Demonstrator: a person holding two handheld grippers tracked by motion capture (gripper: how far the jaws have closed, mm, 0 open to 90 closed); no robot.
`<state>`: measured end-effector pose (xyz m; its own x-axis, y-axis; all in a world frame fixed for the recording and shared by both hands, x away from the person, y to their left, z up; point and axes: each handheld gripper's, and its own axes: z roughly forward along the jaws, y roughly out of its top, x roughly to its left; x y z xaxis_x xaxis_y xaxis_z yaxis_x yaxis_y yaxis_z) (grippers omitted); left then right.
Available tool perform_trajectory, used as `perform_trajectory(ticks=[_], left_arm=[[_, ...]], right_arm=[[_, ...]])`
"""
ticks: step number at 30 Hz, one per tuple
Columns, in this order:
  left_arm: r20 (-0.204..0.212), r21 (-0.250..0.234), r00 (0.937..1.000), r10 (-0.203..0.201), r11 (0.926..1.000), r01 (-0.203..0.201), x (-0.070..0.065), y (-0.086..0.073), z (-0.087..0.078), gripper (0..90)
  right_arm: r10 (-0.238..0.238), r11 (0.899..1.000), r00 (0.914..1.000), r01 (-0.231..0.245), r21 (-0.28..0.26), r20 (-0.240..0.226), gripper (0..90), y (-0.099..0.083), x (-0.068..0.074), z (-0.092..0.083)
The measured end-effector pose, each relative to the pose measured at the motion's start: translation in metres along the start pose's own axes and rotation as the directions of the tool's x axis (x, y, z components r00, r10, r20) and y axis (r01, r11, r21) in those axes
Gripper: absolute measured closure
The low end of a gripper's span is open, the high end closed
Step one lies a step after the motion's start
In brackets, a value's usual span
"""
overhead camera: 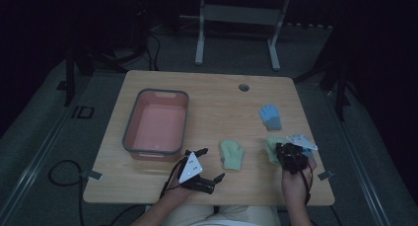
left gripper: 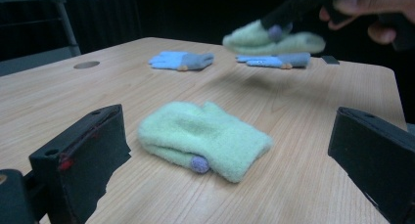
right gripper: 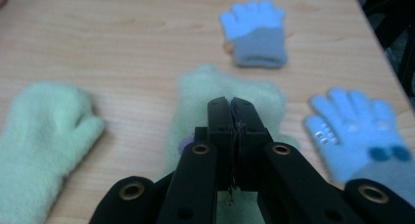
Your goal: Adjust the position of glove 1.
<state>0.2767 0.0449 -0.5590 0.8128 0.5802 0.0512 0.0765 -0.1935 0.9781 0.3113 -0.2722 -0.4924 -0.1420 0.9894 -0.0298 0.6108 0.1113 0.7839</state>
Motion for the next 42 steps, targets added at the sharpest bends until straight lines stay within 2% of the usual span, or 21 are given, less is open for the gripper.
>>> perform_trajectory(ticks=[3, 12, 15, 19, 22, 23, 24, 25, 27, 28, 30, 32, 33, 34, 35, 37, 42], left_arm=[[0.000, 0.001, 1.0000, 0.003, 1.0000, -0.003, 0.000, 0.000, 0.000, 0.9], [0.001, 0.000, 1.0000, 0.000, 1.0000, 0.000, 0.000, 0.000, 0.000, 0.9], [0.001, 0.000, 1.0000, -0.003, 1.0000, 0.003, 0.000, 0.000, 0.000, 0.9], [0.000, 0.001, 1.0000, 0.002, 1.0000, -0.002, 0.000, 0.000, 0.000, 0.9], [0.001, 0.000, 1.0000, 0.002, 1.0000, -0.002, 0.000, 0.000, 0.000, 0.9], [0.001, 0.000, 1.0000, 0.001, 1.0000, -0.001, 0.000, 0.000, 0.000, 0.9], [0.002, 0.000, 1.0000, 0.001, 1.0000, -0.001, 0.000, 0.000, 0.000, 0.9], [0.002, 0.000, 1.0000, 0.002, 1.0000, -0.002, 0.000, 0.000, 0.000, 0.9], [0.001, 0.000, 1.0000, 0.003, 1.0000, -0.003, 0.000, 0.000, 0.000, 0.9], [0.000, 0.000, 1.0000, 0.003, 1.0000, -0.003, 0.000, 0.000, 0.000, 0.9], [0.000, 0.000, 1.0000, 0.002, 1.0000, -0.002, 0.000, 0.000, 0.000, 0.9], [-0.001, 0.001, 1.0000, 0.001, 1.0000, -0.001, 0.000, 0.000, 0.000, 0.9], [-0.001, -0.001, 1.0000, 0.000, 1.0000, 0.000, 0.000, 0.000, 0.000, 0.9], [-0.001, 0.000, 1.0000, 0.000, 1.0000, 0.000, 0.000, 0.000, 0.000, 0.9], [-0.001, 0.000, 1.0000, 0.000, 1.0000, 0.000, 0.000, 0.000, 0.000, 0.9], [-0.003, 0.000, 1.0000, 0.002, 1.0000, -0.002, 0.000, 0.000, 0.000, 0.9], [-0.003, 0.000, 1.0000, 0.001, 1.0000, -0.001, 0.000, 0.000, 0.000, 0.9]], right_arm=[[-0.033, 0.999, 0.9994, 0.033, 0.021, 0.009, 88.0, -0.009, 0.008, 0.010], [-0.043, 0.996, 0.9990, 0.044, 0.082, -0.015, 87.2, -0.031, 0.013, 0.042], [-0.043, 0.996, 0.9984, 0.046, 0.080, -0.035, 83.8, -0.033, 0.011, 0.043], [-0.013, 0.996, 0.9967, 0.020, 0.084, -0.081, 69.1, -0.031, 0.004, 0.040], [-0.017, 0.997, 0.9961, 0.024, 0.072, -0.087, 69.5, -0.027, 0.000, 0.036], [-0.026, 0.998, 0.9939, 0.032, 0.060, -0.107, 69.1, -0.024, -0.002, 0.034], [-0.070, 0.996, 0.9892, 0.077, 0.047, -0.129, 67.8, -0.018, -0.006, 0.031], [-0.094, 0.994, 0.9827, 0.102, 0.038, -0.159, 65.5, -0.014, -0.009, 0.030], [-0.121, 0.991, 0.9749, 0.130, 0.036, -0.187, 65.4, -0.007, -0.017, 0.028], [-0.129, 0.990, 0.9673, 0.140, 0.034, -0.218, 64.9, -0.004, -0.021, 0.028], [-0.146, 0.987, 0.9640, 0.159, 0.039, -0.222, 65.0, -0.001, -0.030, 0.027], [-0.155, 0.985, 0.9497, 0.170, 0.032, -0.272, 64.1, -0.002, -0.037, 0.027], [-0.162, 0.983, 0.9499, 0.178, 0.035, -0.267, 64.3, -0.003, -0.038, 0.027], [-0.175, 0.980, 0.9444, 0.194, 0.042, -0.278, 64.0, -0.004, -0.039, 0.028], [-0.175, 0.980, 0.9444, 0.194, 0.042, -0.278, 64.0, -0.004, -0.039, 0.028], [-0.187, 0.977, 0.9294, 0.208, 0.034, -0.318, 62.9, -0.013, -0.039, 0.030], [-0.183, 0.979, 0.9327, 0.203, 0.035, -0.311, 61.7, -0.022, -0.039, 0.036]])
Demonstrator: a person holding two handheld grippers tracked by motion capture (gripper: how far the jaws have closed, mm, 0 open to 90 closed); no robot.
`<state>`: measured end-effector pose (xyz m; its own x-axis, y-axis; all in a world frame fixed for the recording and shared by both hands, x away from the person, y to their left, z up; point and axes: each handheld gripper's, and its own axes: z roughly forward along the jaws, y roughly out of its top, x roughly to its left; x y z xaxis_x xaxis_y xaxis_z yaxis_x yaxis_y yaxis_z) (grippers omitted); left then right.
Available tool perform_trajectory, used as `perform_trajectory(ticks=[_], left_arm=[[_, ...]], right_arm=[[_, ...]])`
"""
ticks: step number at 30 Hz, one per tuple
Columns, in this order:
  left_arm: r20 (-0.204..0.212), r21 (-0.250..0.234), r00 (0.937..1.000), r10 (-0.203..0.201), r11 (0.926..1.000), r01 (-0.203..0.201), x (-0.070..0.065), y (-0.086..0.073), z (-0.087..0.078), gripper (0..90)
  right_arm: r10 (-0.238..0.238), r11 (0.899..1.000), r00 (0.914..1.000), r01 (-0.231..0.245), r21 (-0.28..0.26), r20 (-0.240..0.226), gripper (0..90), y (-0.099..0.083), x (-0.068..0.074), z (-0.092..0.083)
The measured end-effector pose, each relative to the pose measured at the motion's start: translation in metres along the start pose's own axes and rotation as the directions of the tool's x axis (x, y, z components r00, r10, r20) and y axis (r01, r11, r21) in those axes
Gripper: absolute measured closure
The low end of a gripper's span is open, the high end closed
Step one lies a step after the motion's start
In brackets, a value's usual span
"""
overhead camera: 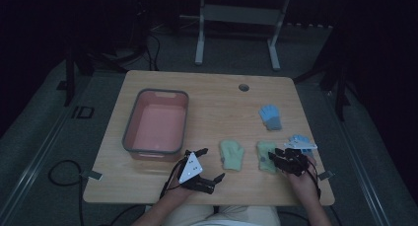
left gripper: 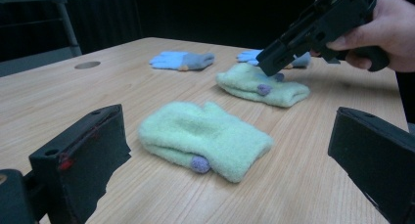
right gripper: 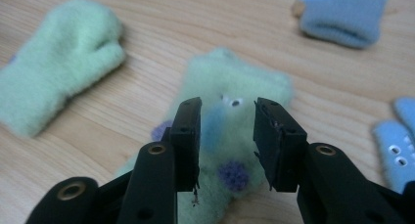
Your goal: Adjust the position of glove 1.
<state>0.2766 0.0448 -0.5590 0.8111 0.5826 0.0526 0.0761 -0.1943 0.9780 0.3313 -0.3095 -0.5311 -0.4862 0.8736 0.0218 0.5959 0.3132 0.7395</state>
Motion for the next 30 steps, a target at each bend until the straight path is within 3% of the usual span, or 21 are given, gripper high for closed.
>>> perform_trajectory(ticks=[5, 8, 12, 17, 24, 30], left_arm=[[0.000, 0.000, 1.0000, 0.001, 1.0000, -0.001, 0.000, 0.000, 0.000, 0.9], [0.000, 0.000, 1.0000, -0.001, 1.0000, 0.001, 0.000, 0.000, 0.000, 0.9], [0.001, 0.000, 1.0000, 0.002, 1.0000, -0.002, 0.000, 0.000, 0.000, 0.9], [0.002, 0.000, 1.0000, -0.002, 1.0000, 0.002, 0.000, 0.000, 0.000, 0.9], [0.002, -0.001, 1.0000, -0.003, 1.0000, 0.003, 0.000, 0.000, 0.000, 0.9], [0.003, -0.002, 1.0000, -0.006, 1.0000, 0.006, 0.000, 0.000, 0.000, 0.9]], right_arm=[[-0.007, 0.999, 0.9996, 0.006, 0.038, 0.027, 67.9, -0.008, 0.004, 0.013], [-0.006, 0.999, 0.9992, 0.004, 0.044, 0.039, 71.5, -0.007, 0.005, 0.014], [-0.007, 0.999, 0.9976, 0.004, 0.051, 0.069, 83.0, -0.005, 0.009, 0.016], [-0.005, 0.998, 0.9960, -0.001, 0.070, 0.090, 86.4, 0.001, 0.012, 0.015], [-0.027, 0.999, 0.9932, 0.030, -0.026, 0.113, 87.0, 0.030, 0.023, -0.006], [-0.085, 0.992, 0.9908, 0.094, -0.085, 0.105, 87.0, 0.056, 0.051, -0.013]])
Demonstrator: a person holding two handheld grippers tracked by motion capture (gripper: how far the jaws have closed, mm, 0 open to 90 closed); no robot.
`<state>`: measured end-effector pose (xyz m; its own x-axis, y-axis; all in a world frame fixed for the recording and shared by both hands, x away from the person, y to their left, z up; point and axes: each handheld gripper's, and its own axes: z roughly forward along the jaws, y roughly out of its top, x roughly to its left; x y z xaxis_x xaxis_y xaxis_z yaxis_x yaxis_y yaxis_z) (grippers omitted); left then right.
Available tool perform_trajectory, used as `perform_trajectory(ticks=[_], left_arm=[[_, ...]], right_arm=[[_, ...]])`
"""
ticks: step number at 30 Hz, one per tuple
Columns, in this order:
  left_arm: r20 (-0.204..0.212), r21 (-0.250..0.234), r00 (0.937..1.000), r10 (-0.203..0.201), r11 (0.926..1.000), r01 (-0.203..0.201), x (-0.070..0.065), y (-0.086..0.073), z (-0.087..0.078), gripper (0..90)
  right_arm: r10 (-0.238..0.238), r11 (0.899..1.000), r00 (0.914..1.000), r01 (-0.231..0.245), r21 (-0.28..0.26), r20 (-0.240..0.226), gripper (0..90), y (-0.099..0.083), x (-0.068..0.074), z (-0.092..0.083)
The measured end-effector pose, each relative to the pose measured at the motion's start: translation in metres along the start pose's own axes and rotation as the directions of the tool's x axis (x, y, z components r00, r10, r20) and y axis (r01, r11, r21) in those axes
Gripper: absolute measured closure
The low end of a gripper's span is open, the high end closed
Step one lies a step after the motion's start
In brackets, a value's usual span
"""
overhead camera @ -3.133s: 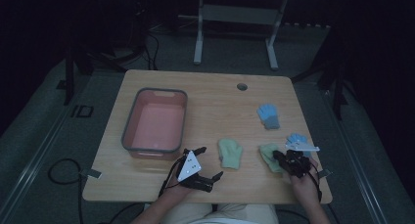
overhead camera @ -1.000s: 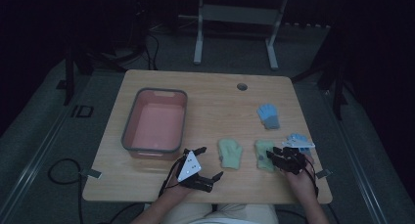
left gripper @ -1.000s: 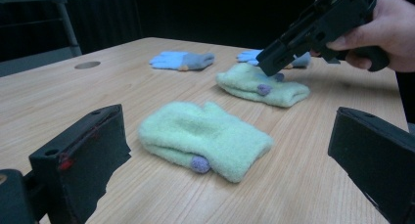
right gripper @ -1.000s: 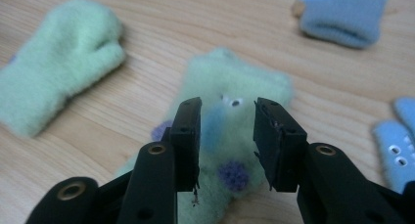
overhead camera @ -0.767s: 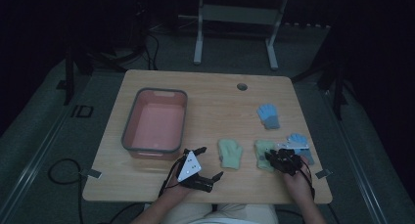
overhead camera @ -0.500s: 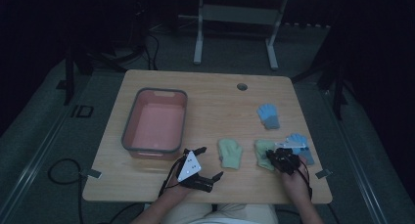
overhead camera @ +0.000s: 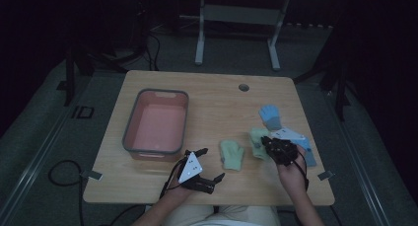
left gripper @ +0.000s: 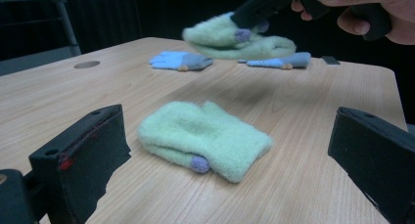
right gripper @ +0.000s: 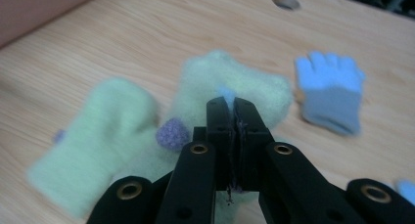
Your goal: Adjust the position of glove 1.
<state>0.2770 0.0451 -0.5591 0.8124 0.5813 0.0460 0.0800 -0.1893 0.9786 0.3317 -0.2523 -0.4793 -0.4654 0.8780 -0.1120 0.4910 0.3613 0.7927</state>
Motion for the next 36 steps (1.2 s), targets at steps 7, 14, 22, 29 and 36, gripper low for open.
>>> perform_trajectory(ticks=[7, 14, 22, 29, 36], left_arm=[[-0.001, 0.001, 1.0000, 0.002, 1.0000, -0.002, 0.000, 0.000, 0.000, 0.9], [0.002, -0.003, 0.9999, 0.010, 0.9999, -0.010, 0.000, 0.000, -0.001, 0.9], [-0.003, -0.004, 1.0000, 0.005, 1.0000, -0.005, 0.001, 0.000, 0.000, 0.9], [-0.011, 0.000, 0.9999, 0.002, 1.0000, -0.002, 0.001, 0.000, 0.000, 0.9], [-0.012, 0.007, 0.9999, 0.003, 1.0000, -0.003, 0.001, 0.000, 0.000, 1.0]], right_arm=[[-0.022, 1.000, 0.9984, 0.021, -0.017, -0.052, 87.1, 0.019, 0.039, 0.005], [-0.035, 0.999, 0.9975, 0.036, 0.015, -0.062, 87.2, 0.022, 0.074, 0.018], [-0.073, 0.996, 0.9959, 0.075, 0.041, -0.053, 87.1, 0.015, 0.086, 0.028], [-0.054, 0.996, 0.9961, 0.059, 0.072, -0.069, 87.0, 0.008, 0.082, 0.035], [-0.044, 0.991, 0.9938, 0.056, 0.119, -0.102, 86.7, -0.005, 0.082, 0.050]])
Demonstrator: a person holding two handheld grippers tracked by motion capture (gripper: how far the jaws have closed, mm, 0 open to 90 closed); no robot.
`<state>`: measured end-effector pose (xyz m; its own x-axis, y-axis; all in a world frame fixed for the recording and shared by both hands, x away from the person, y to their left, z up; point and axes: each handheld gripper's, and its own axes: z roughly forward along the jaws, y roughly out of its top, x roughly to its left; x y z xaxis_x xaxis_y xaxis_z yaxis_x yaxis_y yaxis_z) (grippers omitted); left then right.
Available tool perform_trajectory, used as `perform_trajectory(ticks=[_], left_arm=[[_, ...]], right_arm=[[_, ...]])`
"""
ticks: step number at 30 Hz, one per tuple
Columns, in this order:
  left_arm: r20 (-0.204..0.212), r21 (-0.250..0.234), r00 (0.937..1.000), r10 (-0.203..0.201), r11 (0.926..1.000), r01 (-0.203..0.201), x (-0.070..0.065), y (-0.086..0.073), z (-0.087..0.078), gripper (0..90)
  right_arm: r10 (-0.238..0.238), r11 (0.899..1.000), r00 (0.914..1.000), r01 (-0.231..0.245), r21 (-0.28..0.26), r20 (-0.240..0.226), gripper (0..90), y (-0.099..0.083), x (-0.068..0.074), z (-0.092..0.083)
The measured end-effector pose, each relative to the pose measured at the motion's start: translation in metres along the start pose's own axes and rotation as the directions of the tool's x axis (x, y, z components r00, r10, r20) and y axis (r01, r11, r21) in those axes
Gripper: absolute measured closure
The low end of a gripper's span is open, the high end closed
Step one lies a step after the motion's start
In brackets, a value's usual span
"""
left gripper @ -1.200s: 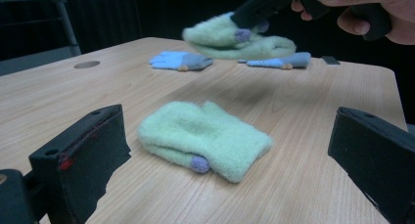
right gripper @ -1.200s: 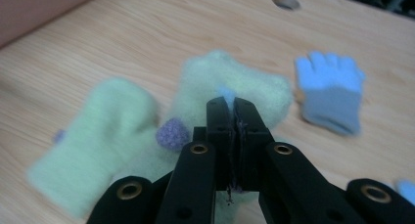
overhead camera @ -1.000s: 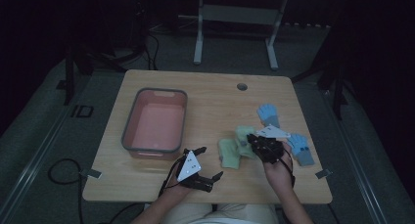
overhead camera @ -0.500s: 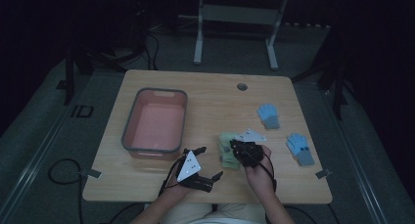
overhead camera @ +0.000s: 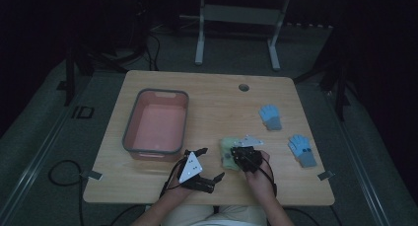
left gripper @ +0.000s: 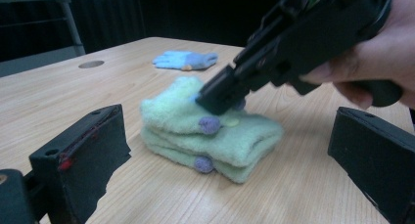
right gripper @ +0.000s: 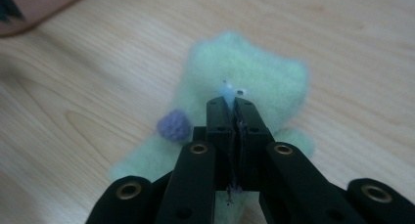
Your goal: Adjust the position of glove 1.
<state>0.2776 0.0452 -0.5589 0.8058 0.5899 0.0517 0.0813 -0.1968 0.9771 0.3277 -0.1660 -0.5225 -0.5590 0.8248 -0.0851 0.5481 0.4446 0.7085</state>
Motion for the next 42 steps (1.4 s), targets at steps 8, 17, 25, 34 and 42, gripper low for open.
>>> perform_trajectory(ticks=[8, 17, 25, 34, 42], left_arm=[[0.000, 0.073, 0.9998, 0.019, 0.9972, -0.019, 0.002, 0.002, 0.002, 0.9], [0.074, 0.222, 0.9966, 0.036, 0.9737, -0.052, -0.003, 0.009, 0.010, 1.0], [0.186, 0.286, 0.9732, 0.136, 0.9401, -0.186, -0.016, 0.020, 0.030, 11.5], [0.311, 0.316, 0.8941, 0.323, 0.8523, -0.417, -0.015, 0.029, 0.060, 36.9], [0.356, 0.348, 0.8697, 0.342, 0.8153, -0.463, -0.006, 0.028, 0.080, 38.9]], right_arm=[[0.000, 1.000, 0.9997, 0.000, 0.000, -0.026, 86.0, -0.004, -0.006, 0.004], [0.001, 0.994, 0.9967, -0.010, -0.112, -0.081, 50.5, 0.001, -0.020, -0.026], [0.057, 0.982, 0.9757, -0.092, -0.162, -0.212, 17.3, 0.005, -0.050, -0.043], [0.062, 0.978, 0.9529, -0.118, -0.173, -0.297, 12.1, 0.020, -0.075, -0.022], [0.085, 0.989, 0.9300, -0.123, -0.087, -0.358, 30.9, 0.029, -0.084, 0.018]])
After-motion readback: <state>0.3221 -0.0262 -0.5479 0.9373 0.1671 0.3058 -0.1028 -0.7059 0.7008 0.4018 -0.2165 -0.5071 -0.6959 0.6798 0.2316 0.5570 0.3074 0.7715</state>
